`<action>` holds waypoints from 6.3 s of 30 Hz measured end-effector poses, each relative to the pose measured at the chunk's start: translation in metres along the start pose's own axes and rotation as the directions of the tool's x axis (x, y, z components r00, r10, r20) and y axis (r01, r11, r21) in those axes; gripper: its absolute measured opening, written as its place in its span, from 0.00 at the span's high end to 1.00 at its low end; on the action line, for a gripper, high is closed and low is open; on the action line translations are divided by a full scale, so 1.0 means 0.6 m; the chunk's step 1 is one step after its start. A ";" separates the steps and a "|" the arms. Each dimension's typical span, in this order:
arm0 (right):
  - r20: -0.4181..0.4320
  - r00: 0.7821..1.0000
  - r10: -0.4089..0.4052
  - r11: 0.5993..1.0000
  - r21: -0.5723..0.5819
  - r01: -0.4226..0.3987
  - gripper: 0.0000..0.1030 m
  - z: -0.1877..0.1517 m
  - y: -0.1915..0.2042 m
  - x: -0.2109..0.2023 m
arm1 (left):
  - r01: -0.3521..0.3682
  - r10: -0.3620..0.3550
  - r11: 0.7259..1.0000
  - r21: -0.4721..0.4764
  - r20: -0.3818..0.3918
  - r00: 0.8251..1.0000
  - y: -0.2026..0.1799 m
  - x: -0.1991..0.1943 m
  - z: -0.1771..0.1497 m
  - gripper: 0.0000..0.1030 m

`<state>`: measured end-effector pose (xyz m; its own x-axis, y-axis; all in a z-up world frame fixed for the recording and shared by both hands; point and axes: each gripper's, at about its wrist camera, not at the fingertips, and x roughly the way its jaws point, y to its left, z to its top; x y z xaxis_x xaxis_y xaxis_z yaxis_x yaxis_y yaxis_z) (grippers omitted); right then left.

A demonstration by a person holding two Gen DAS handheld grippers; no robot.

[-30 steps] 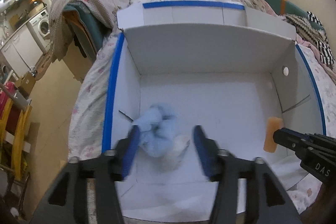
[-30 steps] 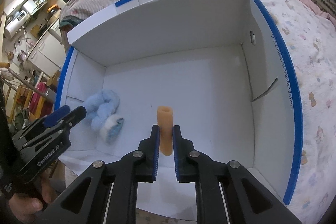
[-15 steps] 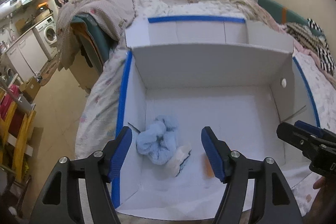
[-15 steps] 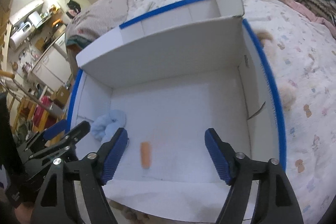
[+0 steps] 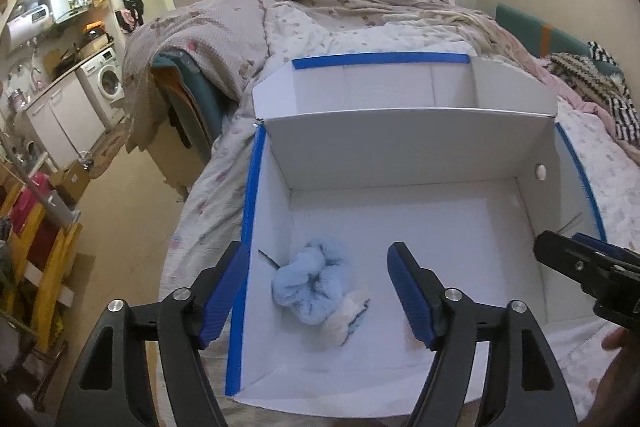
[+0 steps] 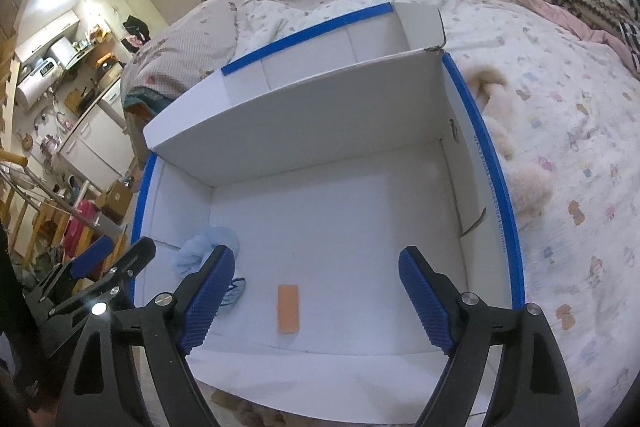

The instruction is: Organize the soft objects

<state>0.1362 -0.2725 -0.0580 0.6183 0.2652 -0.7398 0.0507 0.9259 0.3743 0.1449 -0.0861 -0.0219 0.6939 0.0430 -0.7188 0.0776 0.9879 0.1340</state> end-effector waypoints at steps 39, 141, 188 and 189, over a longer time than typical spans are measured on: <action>-0.007 0.999 -0.054 0.998 -0.023 0.053 0.00 -0.129 -0.019 -0.117 | 0.014 -0.025 0.996 -0.086 -0.133 0.991 0.114 -0.062 -0.154 0.28; 0.258 0.962 0.087 0.996 -0.054 -0.076 0.72 -0.018 0.013 -0.180 | 0.003 -0.003 0.987 -0.160 -0.001 1.000 0.107 -0.130 0.020 0.92; -0.140 0.984 -0.111 0.990 -0.108 0.096 0.72 -0.045 0.014 0.035 | 0.094 -0.090 0.996 0.005 -0.210 0.973 0.001 0.071 -0.040 0.91; -0.139 0.984 -0.111 0.989 -0.109 0.096 0.72 -0.044 0.014 0.034 | 0.094 -0.091 0.996 0.005 -0.211 0.973 0.001 0.071 -0.041 0.91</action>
<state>0.1285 -0.2519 -0.0849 0.4934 0.1957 -0.8475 0.0246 0.9708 0.2385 0.1567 -0.0800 -0.0693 0.5169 -0.0167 -0.8559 0.1458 0.9869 0.0688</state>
